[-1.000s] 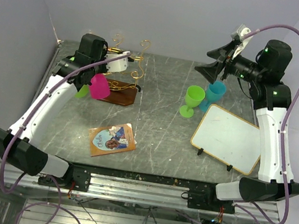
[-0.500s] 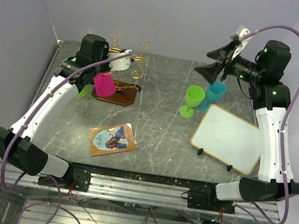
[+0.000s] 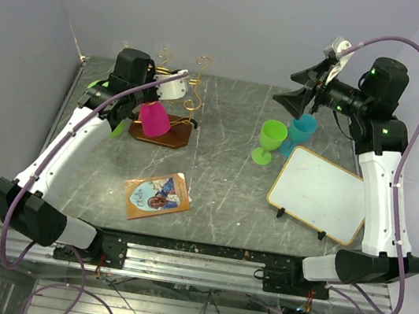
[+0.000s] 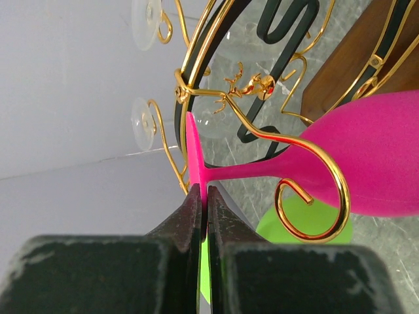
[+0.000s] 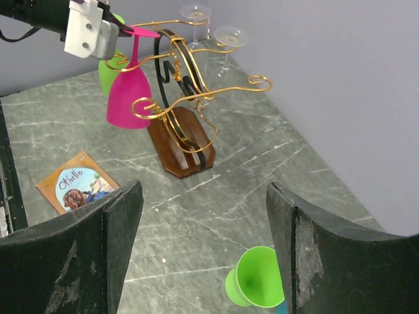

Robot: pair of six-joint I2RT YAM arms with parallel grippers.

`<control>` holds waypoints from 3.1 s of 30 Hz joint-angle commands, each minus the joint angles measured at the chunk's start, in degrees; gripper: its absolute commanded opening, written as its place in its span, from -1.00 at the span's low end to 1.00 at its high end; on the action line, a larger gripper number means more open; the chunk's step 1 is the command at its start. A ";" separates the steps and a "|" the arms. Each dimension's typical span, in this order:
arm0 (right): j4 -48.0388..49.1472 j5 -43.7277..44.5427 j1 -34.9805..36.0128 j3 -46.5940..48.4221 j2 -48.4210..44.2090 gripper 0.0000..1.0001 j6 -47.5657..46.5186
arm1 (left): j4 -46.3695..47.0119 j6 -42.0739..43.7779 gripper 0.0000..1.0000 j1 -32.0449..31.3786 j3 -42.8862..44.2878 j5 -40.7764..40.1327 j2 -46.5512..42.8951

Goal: Place the wine glass upside down on the wine glass rack

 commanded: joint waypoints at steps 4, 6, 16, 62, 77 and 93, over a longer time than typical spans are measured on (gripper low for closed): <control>1.17 -0.98 -0.70 -1.06 -1.64 0.52 0.29 | 3.31 -1.66 -0.86 -0.93 -0.36 2.76 0.13; 1.21 -0.94 -0.78 -1.18 -1.77 0.52 0.35 | 3.10 -1.88 -0.86 -1.01 -0.18 3.17 0.16; 1.60 -1.40 -1.13 -1.63 -1.96 0.52 0.60 | 0.35 -2.02 -0.86 -1.18 0.85 6.18 -0.23; 2.32 0.43 -2.56 -5.17 -2.64 0.57 -1.61 | -12.43 -0.55 -0.86 -1.46 5.01 7.38 -4.00; 2.43 0.95 -2.59 -6.08 -2.49 0.58 -2.19 | -16.05 0.45 -0.79 -1.46 4.29 7.65 -4.05; 2.50 1.34 -2.68 -6.71 -2.70 0.59 -2.58 | -19.70 0.27 -0.56 -1.64 4.96 10.37 -4.02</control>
